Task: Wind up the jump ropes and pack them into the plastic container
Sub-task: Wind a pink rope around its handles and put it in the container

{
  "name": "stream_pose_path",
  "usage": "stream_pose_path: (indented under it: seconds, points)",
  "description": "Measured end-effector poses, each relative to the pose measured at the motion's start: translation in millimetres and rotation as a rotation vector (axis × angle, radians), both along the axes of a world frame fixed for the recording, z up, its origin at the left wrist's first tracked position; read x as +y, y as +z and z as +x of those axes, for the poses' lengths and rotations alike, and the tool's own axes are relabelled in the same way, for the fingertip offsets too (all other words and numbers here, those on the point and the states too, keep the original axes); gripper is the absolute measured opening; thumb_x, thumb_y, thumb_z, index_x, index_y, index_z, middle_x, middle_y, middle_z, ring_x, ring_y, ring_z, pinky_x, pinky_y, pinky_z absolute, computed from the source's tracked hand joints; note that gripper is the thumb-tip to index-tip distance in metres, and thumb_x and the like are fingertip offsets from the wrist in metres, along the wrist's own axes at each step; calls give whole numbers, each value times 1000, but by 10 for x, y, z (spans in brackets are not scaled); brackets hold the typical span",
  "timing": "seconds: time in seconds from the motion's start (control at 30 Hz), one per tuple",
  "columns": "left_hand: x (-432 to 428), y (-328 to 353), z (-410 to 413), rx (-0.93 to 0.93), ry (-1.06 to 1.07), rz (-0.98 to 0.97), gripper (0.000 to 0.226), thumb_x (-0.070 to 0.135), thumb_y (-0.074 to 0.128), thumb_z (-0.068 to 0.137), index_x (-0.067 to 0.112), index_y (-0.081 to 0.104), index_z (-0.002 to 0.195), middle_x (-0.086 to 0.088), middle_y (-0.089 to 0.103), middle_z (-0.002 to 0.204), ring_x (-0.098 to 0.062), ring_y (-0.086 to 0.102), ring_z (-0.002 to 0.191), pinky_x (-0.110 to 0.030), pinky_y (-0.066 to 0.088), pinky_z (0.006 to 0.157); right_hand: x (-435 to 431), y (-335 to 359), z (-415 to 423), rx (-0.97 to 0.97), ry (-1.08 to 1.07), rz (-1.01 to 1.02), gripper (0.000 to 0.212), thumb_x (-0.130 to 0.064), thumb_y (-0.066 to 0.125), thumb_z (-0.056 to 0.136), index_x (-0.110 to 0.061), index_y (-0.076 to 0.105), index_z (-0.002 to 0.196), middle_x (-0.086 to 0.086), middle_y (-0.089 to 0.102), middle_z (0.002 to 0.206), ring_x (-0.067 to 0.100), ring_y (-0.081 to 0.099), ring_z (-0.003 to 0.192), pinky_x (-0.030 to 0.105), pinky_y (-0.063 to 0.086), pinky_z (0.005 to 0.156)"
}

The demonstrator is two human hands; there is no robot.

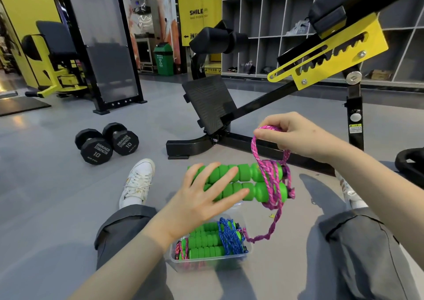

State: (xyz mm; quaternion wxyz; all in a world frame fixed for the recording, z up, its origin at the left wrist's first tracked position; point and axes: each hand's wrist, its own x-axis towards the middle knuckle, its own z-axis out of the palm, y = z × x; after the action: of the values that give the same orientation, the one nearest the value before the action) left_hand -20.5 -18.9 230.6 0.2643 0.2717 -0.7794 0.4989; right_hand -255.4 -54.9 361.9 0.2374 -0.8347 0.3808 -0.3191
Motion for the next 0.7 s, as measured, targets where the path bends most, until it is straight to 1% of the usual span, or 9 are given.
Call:
stream_pose_path:
  seconds: [0.1,0.17,0.23,0.33,0.37,0.43,0.5,0.63,0.7]
  points:
    - [38,91,-105,66,-69,-8,52,10,65,88,27,47,134,-10,46,136,-37,53,112,-48,44,90,-56,-132,-61,-116,-38,163,26,-36,59,87,-12,65,81,-11,39,46,4,34,43,15,31,46]
    - [65,159,-162,136,-88,-17,40,9,55,96,27,49,131,-10,47,134,-35,52,112,-48,44,91,-53,-251,-100,-282,-20,302,25,-35,59,83,-12,63,75,-10,46,47,4,41,41,19,35,47]
    - [71,214,-215,207,-84,-35,38,5,44,99,27,50,129,-10,48,133,-35,51,112,-48,43,91,-48,-441,-116,-386,-55,381,19,-17,57,88,-14,58,69,-8,56,43,1,53,42,19,45,51]
    - [27,232,-252,238,-43,-56,47,-4,44,95,25,49,131,-11,46,135,-36,50,113,-48,42,91,77,-720,-25,-453,-209,446,42,12,44,90,-23,40,66,-10,43,25,-4,51,34,8,39,39]
    - [14,223,-257,243,-27,-63,47,-4,43,95,25,49,131,-12,46,136,-36,50,113,-48,41,91,109,-817,32,-482,-134,474,41,9,46,89,-21,39,62,-8,36,25,5,44,28,10,33,34]
    - [-14,195,-262,272,10,-64,47,-3,38,97,26,48,132,-12,46,136,-36,50,113,-49,40,91,138,-945,159,-699,-1,604,29,-11,47,90,-16,42,62,-11,33,40,3,22,33,15,22,37]
    - [-57,158,-240,313,65,-59,46,-2,35,97,25,48,133,-15,51,135,-37,51,111,-49,40,89,160,-1048,254,-803,-7,706,32,-22,38,97,-9,50,71,-1,31,44,6,17,34,16,18,38]
    - [-209,99,-46,364,190,-52,60,-9,52,83,22,48,134,-18,57,131,-38,50,107,-48,40,86,313,-1133,329,-725,67,773,36,-30,37,99,-5,57,82,0,32,43,8,16,34,19,22,35]
    - [-254,45,30,323,226,-53,63,-10,49,79,22,48,133,-18,57,132,-39,49,107,-49,40,86,352,-1042,322,-656,70,761,33,-28,38,99,-3,56,87,0,32,42,8,16,34,20,23,36]
